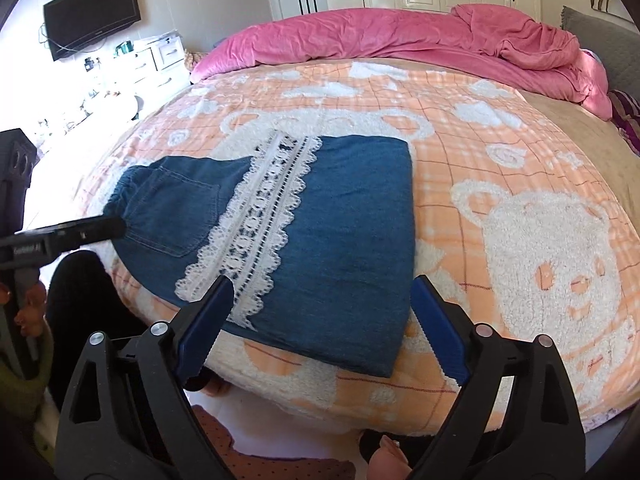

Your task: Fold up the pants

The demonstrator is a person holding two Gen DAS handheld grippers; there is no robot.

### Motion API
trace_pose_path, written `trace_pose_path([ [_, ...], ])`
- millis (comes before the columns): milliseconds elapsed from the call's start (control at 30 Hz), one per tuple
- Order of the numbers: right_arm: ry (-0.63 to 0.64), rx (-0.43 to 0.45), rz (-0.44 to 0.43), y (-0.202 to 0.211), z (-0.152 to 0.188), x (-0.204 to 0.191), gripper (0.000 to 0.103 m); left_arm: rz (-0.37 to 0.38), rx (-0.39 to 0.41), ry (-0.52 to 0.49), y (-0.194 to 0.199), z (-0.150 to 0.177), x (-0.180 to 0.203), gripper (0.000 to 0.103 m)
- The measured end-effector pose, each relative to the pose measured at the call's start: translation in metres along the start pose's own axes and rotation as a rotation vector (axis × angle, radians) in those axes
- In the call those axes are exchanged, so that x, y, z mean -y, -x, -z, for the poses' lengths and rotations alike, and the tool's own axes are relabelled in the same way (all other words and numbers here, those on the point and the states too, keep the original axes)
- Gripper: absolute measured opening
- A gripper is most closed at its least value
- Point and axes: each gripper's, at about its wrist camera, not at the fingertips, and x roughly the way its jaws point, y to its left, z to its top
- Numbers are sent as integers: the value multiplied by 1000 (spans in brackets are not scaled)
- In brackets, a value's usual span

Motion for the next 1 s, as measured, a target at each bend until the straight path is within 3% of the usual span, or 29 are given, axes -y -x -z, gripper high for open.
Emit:
trace_pose_path([
  [233, 50, -5, -42, -7, -20, -31, 88, -26, 50, 136, 22, -5, -52, 79],
  [367, 87, 16, -97, -12, -49, -55, 91, -34, 46, 196, 22, -4, -73, 80],
  [467, 129, 17, -130, -19, -72, -74, 93, -28, 38, 230, 18, -2, -82, 88],
  [533, 164, 12, -147, -29, -88, -88, 93, -25, 25, 250, 14, 0, -87, 88],
  [767, 242, -109, -236, -78, -129, -135, 94, 49, -26, 284, -9, 8, -88, 88],
  [867, 297, -162, -255, -100, -135, -157, 94, 68, -30, 294, -17, 10, -87, 84],
  [1000, 333, -254, -273, -131, -134, -176, 94, 63, -17, 329, -23, 12, -94, 66],
])
